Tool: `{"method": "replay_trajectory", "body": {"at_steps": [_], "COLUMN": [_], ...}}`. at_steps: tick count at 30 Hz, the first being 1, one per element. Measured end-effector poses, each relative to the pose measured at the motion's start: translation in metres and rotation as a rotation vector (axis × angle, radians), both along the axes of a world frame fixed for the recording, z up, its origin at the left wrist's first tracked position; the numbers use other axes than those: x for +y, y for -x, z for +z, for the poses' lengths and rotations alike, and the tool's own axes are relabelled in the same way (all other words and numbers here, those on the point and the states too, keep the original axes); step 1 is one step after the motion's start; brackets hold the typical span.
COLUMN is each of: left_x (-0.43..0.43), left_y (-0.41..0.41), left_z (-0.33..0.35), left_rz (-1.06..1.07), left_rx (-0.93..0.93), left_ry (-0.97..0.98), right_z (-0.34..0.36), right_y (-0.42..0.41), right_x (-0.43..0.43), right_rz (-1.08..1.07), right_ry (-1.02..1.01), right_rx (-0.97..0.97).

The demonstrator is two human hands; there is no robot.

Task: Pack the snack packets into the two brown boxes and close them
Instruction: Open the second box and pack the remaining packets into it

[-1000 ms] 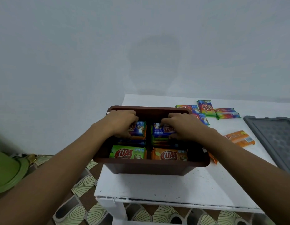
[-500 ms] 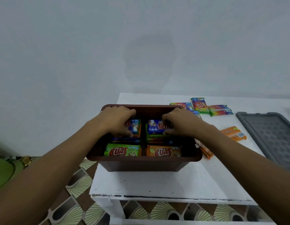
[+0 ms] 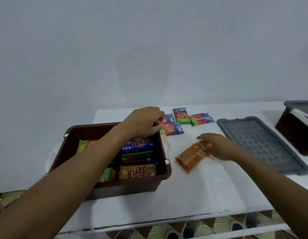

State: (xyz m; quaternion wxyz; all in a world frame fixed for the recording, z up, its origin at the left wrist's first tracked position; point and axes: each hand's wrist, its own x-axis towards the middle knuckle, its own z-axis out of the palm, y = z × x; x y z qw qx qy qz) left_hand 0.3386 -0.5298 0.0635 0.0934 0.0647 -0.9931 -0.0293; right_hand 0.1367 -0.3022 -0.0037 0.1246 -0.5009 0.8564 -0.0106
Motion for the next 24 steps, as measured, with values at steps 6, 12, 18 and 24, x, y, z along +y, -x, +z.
{"method": "replay_trajectory", "body": {"at_steps": [6,12,18,24], "left_x": [0.055,0.104,0.111,0.087], "left_y": [0.075,0.116,0.121,0.122], "left_z": [-0.02,-0.047,-0.065,-0.044], "left_rz": [-0.08,0.008,0.081,0.234], "left_rx": [-0.299,-0.721,-0.74,-0.632], "left_ry": [0.065,-0.029,-0.081,-0.385], "right_z": [-0.014,-0.015,-0.012,-0.005], "right_y": [0.048,0.083,0.102,0.115], "right_x": [0.024,0.015,0.0,-0.004], "right_rz": [0.164,0.255,-0.053,-0.219], "right_ry": [-0.054,0.025,0.343,0.493], "right_rx": [0.063,-0.055,-0.189,-0.59]}}
